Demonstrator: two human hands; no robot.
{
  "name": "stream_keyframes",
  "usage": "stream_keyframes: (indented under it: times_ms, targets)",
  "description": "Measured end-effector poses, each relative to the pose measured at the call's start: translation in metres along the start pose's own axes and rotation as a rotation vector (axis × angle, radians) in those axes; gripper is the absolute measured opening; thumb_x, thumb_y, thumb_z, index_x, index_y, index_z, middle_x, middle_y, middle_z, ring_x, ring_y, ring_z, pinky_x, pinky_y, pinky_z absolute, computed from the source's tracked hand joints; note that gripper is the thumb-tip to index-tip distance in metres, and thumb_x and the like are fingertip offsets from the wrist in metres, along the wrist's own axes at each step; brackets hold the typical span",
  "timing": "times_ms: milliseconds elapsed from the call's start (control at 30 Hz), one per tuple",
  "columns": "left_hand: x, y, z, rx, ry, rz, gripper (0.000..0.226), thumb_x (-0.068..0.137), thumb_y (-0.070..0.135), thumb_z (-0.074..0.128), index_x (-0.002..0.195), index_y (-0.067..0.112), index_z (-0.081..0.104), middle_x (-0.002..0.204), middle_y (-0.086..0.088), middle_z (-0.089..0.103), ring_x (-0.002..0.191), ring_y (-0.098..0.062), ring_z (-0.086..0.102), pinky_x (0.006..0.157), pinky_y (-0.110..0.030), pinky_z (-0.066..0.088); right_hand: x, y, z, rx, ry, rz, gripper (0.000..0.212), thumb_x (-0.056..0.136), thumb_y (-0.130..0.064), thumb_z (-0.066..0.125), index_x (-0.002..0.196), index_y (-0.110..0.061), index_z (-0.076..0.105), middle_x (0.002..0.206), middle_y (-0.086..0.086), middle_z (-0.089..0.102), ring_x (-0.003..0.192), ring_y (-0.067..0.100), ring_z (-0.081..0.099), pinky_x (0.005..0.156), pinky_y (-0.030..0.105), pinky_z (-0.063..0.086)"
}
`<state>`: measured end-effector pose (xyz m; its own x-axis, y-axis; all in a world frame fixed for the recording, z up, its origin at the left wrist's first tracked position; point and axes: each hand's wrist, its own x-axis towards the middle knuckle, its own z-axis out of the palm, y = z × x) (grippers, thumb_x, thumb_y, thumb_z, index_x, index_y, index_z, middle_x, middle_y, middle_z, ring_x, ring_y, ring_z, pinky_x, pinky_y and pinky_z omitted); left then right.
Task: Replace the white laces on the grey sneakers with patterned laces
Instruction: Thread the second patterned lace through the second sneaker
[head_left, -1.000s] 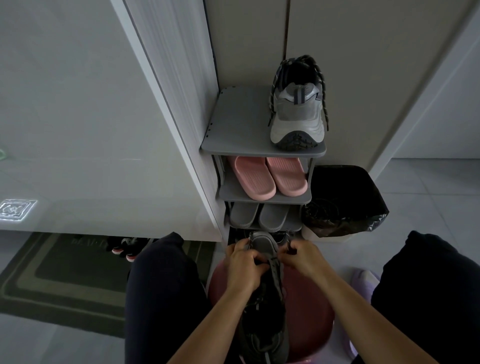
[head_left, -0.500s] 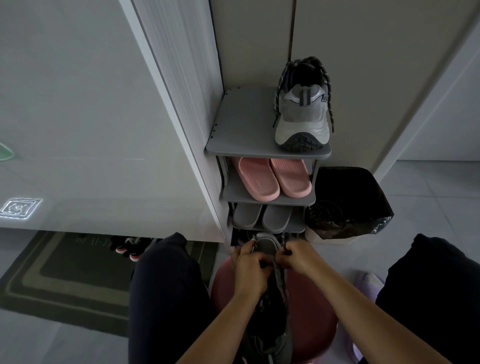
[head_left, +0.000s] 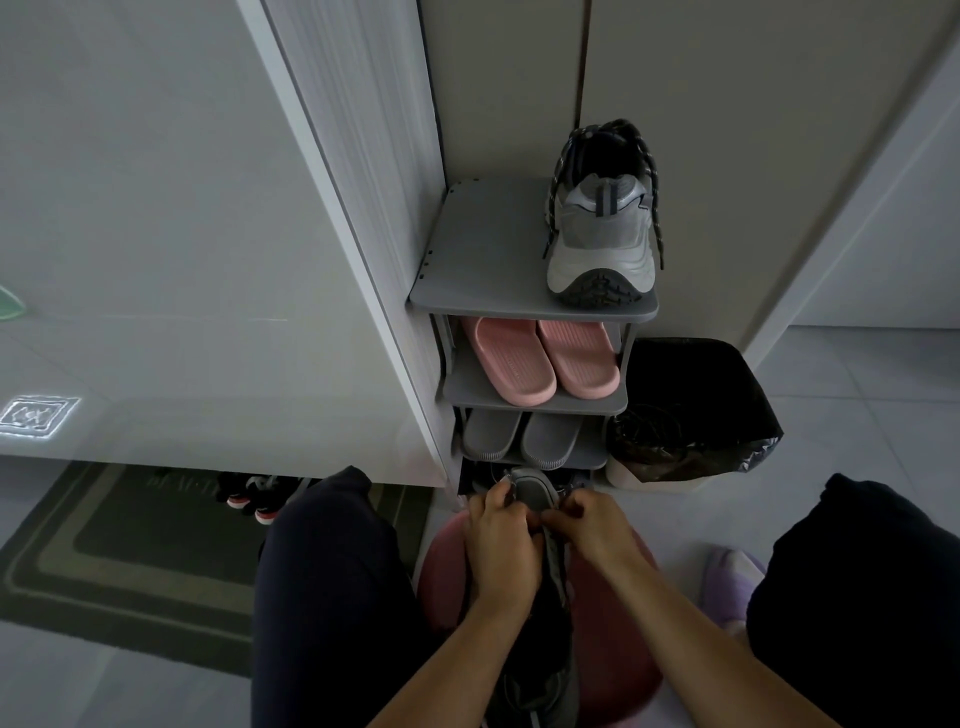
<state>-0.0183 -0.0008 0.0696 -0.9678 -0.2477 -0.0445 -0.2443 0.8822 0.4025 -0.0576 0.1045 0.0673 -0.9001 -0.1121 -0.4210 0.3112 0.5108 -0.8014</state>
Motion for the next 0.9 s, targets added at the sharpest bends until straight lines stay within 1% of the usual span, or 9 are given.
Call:
stream_keyframes:
  times_ms: [100, 167, 300, 400, 533, 667, 733, 800, 900]
  targets:
    - [0.000, -0.003, 0.004, -0.062, -0.009, -0.005, 0.011, 0.058, 0.004, 0.081, 0.061, 0.007, 0.071, 0.113, -0.010, 0.067, 0.100, -0.031, 0.062, 0.080, -0.030, 0.051, 0.001, 0.001, 0.002, -0.032, -0.005, 0.012, 0.031, 0.082, -0.019, 0.067, 0.060, -0.014, 0.045, 0.057, -0.004, 0.044, 0.052, 0.005, 0.039, 0.048, 0.016, 0.028]
    - [0.000, -0.004, 0.001, -0.074, 0.003, 0.014, 0.002, 0.069, 0.004, 0.073, 0.071, 0.003, 0.073, 0.123, -0.011, 0.062, 0.111, -0.033, 0.055, 0.089, -0.033, 0.047, -0.001, 0.000, 0.000, -0.002, -0.053, 0.039, 0.024, 0.085, -0.024, 0.064, 0.071, -0.008, 0.052, 0.061, -0.002, 0.048, 0.055, 0.007, 0.044, 0.049, 0.016, 0.031]
    - [0.007, -0.004, -0.007, -0.065, -0.061, 0.074, 0.019, 0.083, 0.010, 0.060, 0.097, 0.003, 0.071, 0.140, -0.005, 0.046, 0.128, -0.027, 0.037, 0.105, -0.026, 0.033, -0.005, -0.005, 0.003, 0.120, -0.122, 0.082, 0.037, 0.081, -0.032, 0.068, 0.098, -0.003, 0.053, 0.081, 0.006, 0.057, 0.070, 0.015, 0.052, 0.056, 0.021, 0.039]
    - [0.013, -0.009, -0.013, -0.093, -0.142, 0.068, 0.022, 0.089, 0.013, 0.054, 0.104, 0.008, 0.069, 0.144, 0.000, 0.038, 0.131, -0.019, 0.030, 0.103, -0.014, 0.025, -0.003, -0.003, 0.005, 0.166, -0.141, 0.107, 0.033, 0.080, -0.026, 0.070, 0.097, -0.004, 0.052, 0.081, 0.007, 0.056, 0.069, 0.015, 0.052, 0.057, 0.021, 0.039]
    - [0.020, -0.011, -0.018, -0.128, -0.229, 0.046, 0.015, 0.085, 0.012, 0.060, 0.093, 0.007, 0.071, 0.141, -0.002, 0.041, 0.125, -0.017, 0.043, 0.102, -0.019, 0.035, -0.006, -0.008, 0.002, 0.684, -0.114, 0.173, 0.006, 0.085, 0.002, 0.055, 0.087, -0.003, 0.057, 0.072, 0.008, 0.060, 0.061, 0.012, 0.059, 0.057, 0.020, 0.047]
    - [0.022, -0.009, -0.025, -0.143, -0.284, 0.063, 0.017, 0.085, 0.011, 0.059, 0.093, 0.002, 0.070, 0.139, -0.006, 0.043, 0.118, -0.022, 0.050, 0.093, -0.019, 0.038, -0.001, -0.034, -0.024, 0.904, 0.046, 0.046, 0.022, 0.089, -0.007, 0.053, 0.069, -0.013, 0.058, 0.063, 0.001, 0.061, 0.059, 0.009, 0.058, 0.060, 0.020, 0.047]
    - [0.022, -0.011, -0.026, -0.149, -0.294, 0.060, 0.015, 0.084, 0.010, 0.060, 0.090, 0.001, 0.071, 0.136, -0.007, 0.045, 0.116, -0.020, 0.052, 0.081, -0.013, 0.034, -0.004, -0.039, -0.034, 0.819, -0.014, -0.015, 0.030, 0.088, -0.015, 0.057, 0.058, -0.015, 0.059, 0.059, 0.000, 0.058, 0.056, 0.009, 0.053, 0.062, 0.022, 0.042]
    - [0.022, -0.013, -0.026, -0.150, -0.296, 0.071, 0.014, 0.083, 0.010, 0.062, 0.088, 0.000, 0.070, 0.132, -0.007, 0.048, 0.115, -0.018, 0.052, 0.076, -0.009, 0.030, -0.015, -0.031, -0.030, 0.437, -0.078, -0.039, 0.031, 0.083, -0.017, 0.065, 0.055, -0.013, 0.055, 0.054, -0.002, 0.052, 0.050, 0.002, 0.047, 0.059, 0.016, 0.039]
    - [0.021, -0.016, -0.028, -0.147, -0.286, 0.106, 0.014, 0.085, 0.010, 0.061, 0.090, 0.000, 0.070, 0.130, -0.004, 0.047, 0.114, -0.015, 0.051, 0.075, -0.006, 0.028, -0.031, -0.012, -0.007, 0.122, -0.185, -0.038, 0.032, 0.074, -0.002, 0.070, 0.056, -0.006, 0.045, 0.060, 0.006, 0.044, 0.057, 0.010, 0.044, 0.054, 0.017, 0.035]
